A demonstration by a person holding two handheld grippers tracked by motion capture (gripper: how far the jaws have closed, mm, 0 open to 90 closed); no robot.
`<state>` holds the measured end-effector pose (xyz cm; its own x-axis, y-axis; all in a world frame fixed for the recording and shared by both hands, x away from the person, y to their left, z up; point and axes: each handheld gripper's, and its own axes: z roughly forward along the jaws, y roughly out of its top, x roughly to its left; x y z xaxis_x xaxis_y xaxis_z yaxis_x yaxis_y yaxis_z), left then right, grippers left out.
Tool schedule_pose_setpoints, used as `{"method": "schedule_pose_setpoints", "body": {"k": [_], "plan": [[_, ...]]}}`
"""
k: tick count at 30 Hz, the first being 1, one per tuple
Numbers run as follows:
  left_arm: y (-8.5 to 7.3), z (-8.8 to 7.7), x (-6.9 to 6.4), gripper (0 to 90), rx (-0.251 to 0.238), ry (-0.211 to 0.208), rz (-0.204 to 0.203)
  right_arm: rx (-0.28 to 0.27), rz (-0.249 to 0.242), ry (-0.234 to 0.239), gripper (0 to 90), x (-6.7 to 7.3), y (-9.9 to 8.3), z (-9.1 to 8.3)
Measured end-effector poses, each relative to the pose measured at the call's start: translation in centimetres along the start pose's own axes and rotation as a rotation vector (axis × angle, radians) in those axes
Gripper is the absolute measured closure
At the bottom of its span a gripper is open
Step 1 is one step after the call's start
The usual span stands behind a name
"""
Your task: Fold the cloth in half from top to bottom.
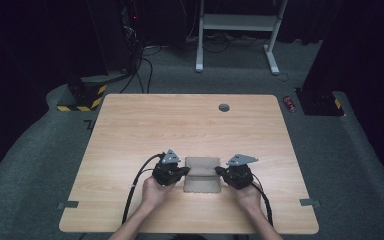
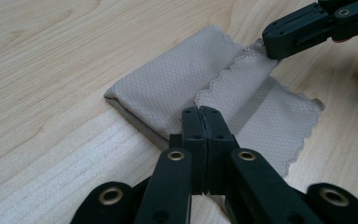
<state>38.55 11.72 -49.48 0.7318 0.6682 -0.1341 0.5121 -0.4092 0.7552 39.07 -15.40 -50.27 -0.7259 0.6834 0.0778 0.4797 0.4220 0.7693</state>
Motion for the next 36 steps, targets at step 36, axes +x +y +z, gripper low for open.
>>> {"method": "schedule_pose_setpoints", "body": {"k": [36], "plan": [[-1.9,-0.1,-1.2,88.8,0.021,-0.025,0.001,0.015,0.0,0.035,87.6,1.4,-2.0,-0.8]]}}
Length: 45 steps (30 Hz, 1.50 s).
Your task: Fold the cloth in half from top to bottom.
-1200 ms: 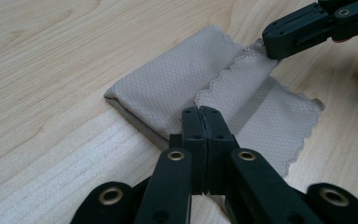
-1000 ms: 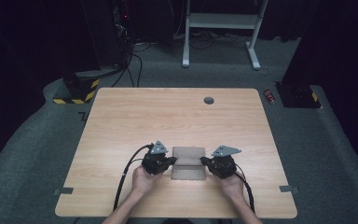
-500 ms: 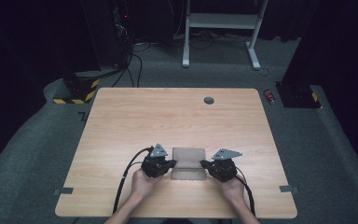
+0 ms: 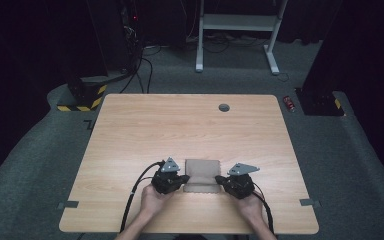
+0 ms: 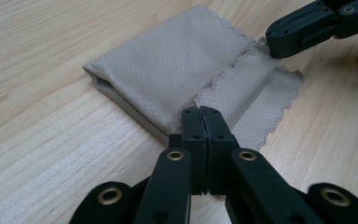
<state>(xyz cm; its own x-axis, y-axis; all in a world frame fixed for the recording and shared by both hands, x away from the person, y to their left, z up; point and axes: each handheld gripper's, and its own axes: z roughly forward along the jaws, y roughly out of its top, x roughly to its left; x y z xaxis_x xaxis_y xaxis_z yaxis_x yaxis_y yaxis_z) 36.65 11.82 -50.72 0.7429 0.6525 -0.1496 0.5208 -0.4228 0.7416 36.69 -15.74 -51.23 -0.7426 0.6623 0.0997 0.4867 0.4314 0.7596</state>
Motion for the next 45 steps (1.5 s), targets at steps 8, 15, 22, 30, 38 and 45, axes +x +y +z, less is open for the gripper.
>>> {"method": "schedule_pose_setpoints", "body": {"k": [8,15,22,30,38,45], "plan": [[-0.2,-0.7,0.1,77.9,-0.028,0.016,-0.014,0.003,0.01,-0.002,75.6,0.1,0.0,-0.3],[0.7,-1.4,0.7,69.0,-0.073,0.058,-0.049,-0.066,0.042,-0.015,74.6,-0.4,0.8,-1.4],[1.6,0.4,1.4,66.5,-0.033,0.081,-0.071,-0.049,0.062,-0.045,75.7,-1.1,1.9,-0.1],[1.5,1.5,1.9,63.5,0.003,0.108,-0.085,0.02,0.101,-0.068,74.0,-2.0,1.6,1.7],[0.7,1.0,0.2,59.5,0.02,0.109,-0.02,0.032,0.047,-0.044,69.9,-0.6,0.8,1.1],[-0.4,0.4,-0.3,58.3,0.049,0.1,-0.013,0.034,0.021,-0.035,68.6,0.4,-0.4,0.1]]}}
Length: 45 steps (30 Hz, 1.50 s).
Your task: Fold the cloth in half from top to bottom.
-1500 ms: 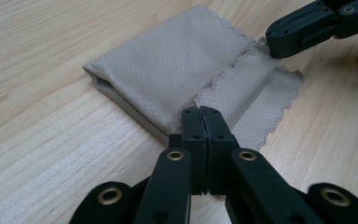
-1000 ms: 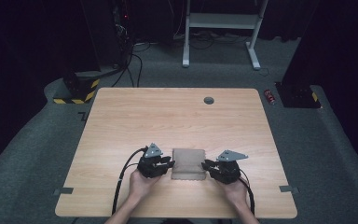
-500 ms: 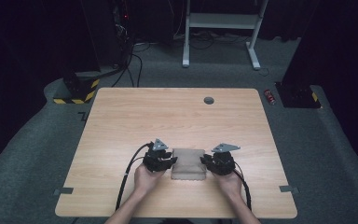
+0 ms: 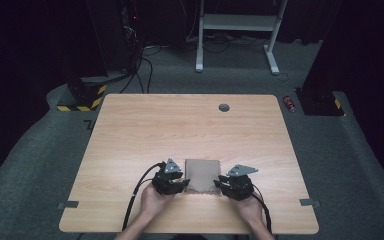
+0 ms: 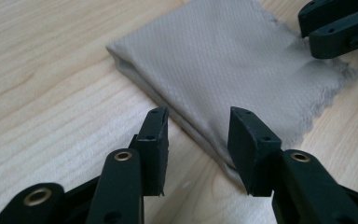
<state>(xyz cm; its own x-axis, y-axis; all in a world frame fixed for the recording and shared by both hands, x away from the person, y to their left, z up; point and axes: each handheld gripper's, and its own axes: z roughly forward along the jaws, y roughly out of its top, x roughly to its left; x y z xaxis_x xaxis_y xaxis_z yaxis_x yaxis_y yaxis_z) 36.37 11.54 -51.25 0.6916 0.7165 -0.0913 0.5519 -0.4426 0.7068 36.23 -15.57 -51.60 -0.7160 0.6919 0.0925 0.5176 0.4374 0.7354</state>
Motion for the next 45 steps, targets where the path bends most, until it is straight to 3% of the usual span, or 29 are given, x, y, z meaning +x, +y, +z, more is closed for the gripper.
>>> {"method": "schedule_pose_setpoints", "body": {"k": [3,6,11,12,14,16,19,22,24,30,34,38,41,45], "plan": [[-0.3,-0.1,-0.2,58.1,0.007,0.005,0.012,0.012,-0.017,-0.011,67.9,0.3,-0.6,-0.1],[-0.7,-0.2,-0.5,57.5,0.017,0.029,0.051,0.011,-0.029,-0.027,67.0,0.4,-1.1,-0.4],[-1.2,-0.9,-0.3,55.7,0.032,0.048,0.07,0.015,-0.044,-0.05,65.9,0.4,-1.4,-0.9],[-1.4,-1.3,0.2,55.1,0.016,0.017,0.036,0.016,-0.04,-0.049,66.1,0.3,-1.4,-0.9],[-1.3,-1.5,0.6,54.7,-0.014,0.014,0.001,0.008,-0.029,-0.047,66.6,0.0,-1.1,-0.8],[-0.7,-1.4,1.2,54.6,-0.032,0.035,-0.02,-0.016,-0.004,-0.046,67.8,-0.5,-0.5,-0.7],[0.6,-0.6,2.2,53.7,-0.071,0.051,-0.082,-0.036,0.052,-0.038,69.1,-1.5,0.3,-0.2],[2.0,0.5,2.7,52.3,-0.084,0.073,-0.107,-0.054,0.094,-0.046,69.9,-2.7,1.2,0.7],[2.8,1.3,2.9,51.6,-0.082,0.091,-0.111,-0.059,0.127,-0.063,70.1,-3.2,1.8,1.1],[3.8,3.0,3.4,49.3,-0.04,0.14,-0.111,-0.048,0.16,-0.086,70.2,-4.3,3.3,2.6],[3.6,3.7,3.5,49.4,0.002,0.17,-0.077,-0.021,0.134,-0.098,70.1,-4.5,4.1,3.9],[3.6,3.7,3.7,52.9,-0.007,0.152,-0.077,0.004,0.128,-0.112,71.9,-4.8,4.2,4.5],[3.7,3.7,3.7,63.9,-0.006,0.131,-0.058,0.026,0.096,-0.11,79.1,-4.7,4.3,4.4],[4.3,3.9,3.9,70.4,0.03,0.091,-0.057,0.042,0.08,-0.083,86.0,-4.9,4.5,4.5]]}}
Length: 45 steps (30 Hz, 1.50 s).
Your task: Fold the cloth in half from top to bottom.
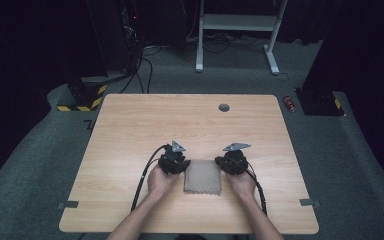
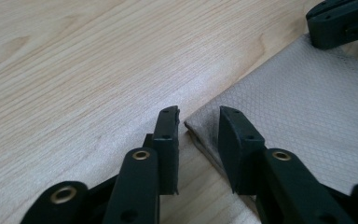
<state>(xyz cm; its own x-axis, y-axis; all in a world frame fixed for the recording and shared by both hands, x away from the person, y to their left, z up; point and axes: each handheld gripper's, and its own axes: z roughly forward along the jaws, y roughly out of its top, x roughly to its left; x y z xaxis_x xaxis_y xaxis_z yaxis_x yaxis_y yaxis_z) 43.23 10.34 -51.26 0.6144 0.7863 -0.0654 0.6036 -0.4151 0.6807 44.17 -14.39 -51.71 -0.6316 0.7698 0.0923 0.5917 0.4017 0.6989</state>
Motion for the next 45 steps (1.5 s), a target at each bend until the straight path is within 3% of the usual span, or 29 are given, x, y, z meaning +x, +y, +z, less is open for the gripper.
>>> {"method": "schedule_pose_setpoints", "body": {"k": [5,12,26,34,35,37,38,39,40,43,45], "plan": [[0.4,0.1,0.6,80.3,0.019,-0.057,-0.031,0.002,-0.018,-0.004,87.7,0.1,0.2,0.1],[0.6,0.1,1.0,87.3,0.03,-0.084,-0.029,0.009,-0.031,-0.011,88.3,0.2,0.4,0.0],[0.7,0.0,2.4,88.0,0.006,-0.039,-0.017,-0.015,-0.026,-0.009,88.4,0.4,1.6,0.7],[0.5,0.3,3.8,88.1,-0.034,-0.009,-0.061,-0.016,0.002,-0.01,88.2,0.3,2.2,2.0],[0.3,0.2,4.2,86.7,-0.032,0.022,-0.075,-0.012,0.003,-0.016,87.8,0.4,2.2,2.1],[0.0,-0.1,4.5,76.3,-0.031,-0.003,-0.117,-0.011,0.011,-0.012,85.8,0.2,2.1,2.2],[0.0,-0.1,4.5,69.5,-0.031,-0.003,-0.117,-0.011,0.011,-0.012,85.8,0.2,2.1,2.2],[-0.5,-0.6,4.2,65.1,-0.046,-0.017,-0.124,-0.015,0.023,-0.015,74.5,0.0,2.1,2.1],[-0.8,-0.9,3.8,62.5,-0.061,-0.028,-0.136,-0.02,0.034,-0.01,73.4,-0.1,2.0,2.0],[-1.5,-1.7,3.0,54.0,-0.089,-0.029,-0.134,-0.04,0.039,-0.003,69.9,-0.1,1.7,1.4],[-1.9,-2.0,2.3,50.7,-0.089,-0.011,-0.104,-0.039,0.028,-0.003,68.6,0.0,1.5,1.1]]}}
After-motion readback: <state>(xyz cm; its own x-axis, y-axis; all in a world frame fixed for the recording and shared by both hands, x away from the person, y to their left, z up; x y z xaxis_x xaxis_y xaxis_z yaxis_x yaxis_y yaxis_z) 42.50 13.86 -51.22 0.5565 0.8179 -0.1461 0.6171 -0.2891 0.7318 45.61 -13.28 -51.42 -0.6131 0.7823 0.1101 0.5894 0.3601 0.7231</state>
